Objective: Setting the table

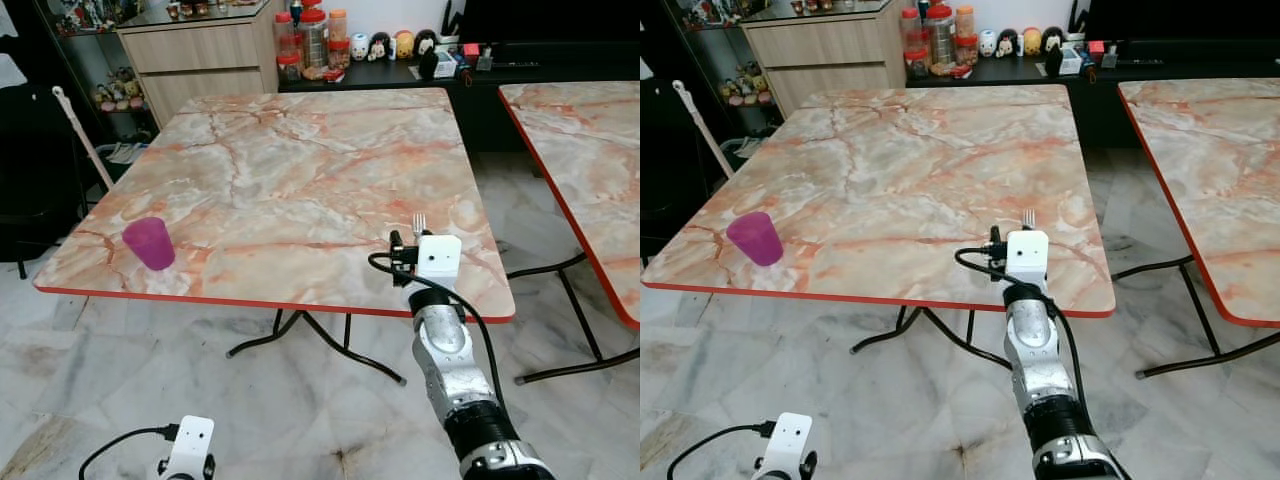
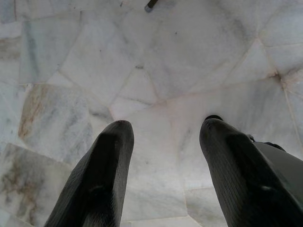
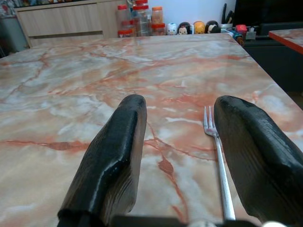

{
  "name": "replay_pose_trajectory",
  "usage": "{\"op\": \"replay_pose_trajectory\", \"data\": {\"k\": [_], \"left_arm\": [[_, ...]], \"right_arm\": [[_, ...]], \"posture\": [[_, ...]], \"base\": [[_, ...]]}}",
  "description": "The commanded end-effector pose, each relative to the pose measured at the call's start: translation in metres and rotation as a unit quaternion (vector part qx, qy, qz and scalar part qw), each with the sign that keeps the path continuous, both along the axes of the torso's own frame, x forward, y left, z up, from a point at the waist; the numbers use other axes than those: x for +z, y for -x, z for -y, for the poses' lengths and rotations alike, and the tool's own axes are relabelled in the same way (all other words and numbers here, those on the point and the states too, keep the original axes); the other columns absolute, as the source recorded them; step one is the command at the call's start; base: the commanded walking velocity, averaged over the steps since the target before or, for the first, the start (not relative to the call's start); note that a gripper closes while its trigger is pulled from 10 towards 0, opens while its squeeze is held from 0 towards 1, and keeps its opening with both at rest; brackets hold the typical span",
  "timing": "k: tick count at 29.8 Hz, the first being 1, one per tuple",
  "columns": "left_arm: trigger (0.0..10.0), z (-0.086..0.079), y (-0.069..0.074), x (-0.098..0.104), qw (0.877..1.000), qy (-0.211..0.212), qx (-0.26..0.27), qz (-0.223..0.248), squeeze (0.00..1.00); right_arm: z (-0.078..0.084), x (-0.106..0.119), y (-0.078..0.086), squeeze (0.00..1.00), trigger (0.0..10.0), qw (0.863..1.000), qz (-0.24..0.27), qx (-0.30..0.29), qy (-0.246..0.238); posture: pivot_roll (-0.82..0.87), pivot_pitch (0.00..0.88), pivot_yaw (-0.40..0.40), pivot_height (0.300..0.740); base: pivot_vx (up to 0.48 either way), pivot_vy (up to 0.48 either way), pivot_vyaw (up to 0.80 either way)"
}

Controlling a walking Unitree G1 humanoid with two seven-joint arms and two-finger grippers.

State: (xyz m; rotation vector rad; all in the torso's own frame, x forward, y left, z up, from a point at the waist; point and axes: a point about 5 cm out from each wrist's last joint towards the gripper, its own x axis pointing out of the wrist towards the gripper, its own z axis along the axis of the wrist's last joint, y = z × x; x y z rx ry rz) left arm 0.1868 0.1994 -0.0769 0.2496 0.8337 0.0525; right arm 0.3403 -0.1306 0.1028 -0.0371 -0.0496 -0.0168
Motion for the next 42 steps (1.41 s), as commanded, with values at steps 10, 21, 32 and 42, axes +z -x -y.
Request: {"op": "replay_pose_trajectory", "data": {"k": [10,21,32,42], "left_arm": [[10.0,-0.002,0.003,-0.002,1.000,0.004,0.006,-0.009,0.00],[10.0,0.000,0.004,-0.003,1.000,0.010,0.007,-0.012,0.00],[10.0,-0.002,0.003,-0.001,1.000,0.009,0.010,-0.008,0.00],[10.0,-0.002,0.004,-0.002,1.000,0.012,0.016,-0.002,0.00]], "right_arm": [[0.024,0.002,-0.024,0.00,10.0,0.993,-0.079,-0.083,0.032],[0.028,0.006,-0.038,0.00,10.0,0.991,-0.121,-0.051,0.040],[0.032,0.015,-0.045,0.00,10.0,0.990,-0.130,-0.052,0.021],[-0.010,0.035,-0.040,0.00,10.0,0.997,0.014,0.069,0.043]], "posture": [[0.01,0.039,0.077,0.740],[0.02,0.038,0.077,0.740],[0.04,0.035,0.076,0.740],[0.04,0.039,0.072,0.740]], "base": [[0.000,0.000,0.00],[0.000,0.000,0.00],[0.000,0.000,0.00],[0.000,0.000,0.00]]}}
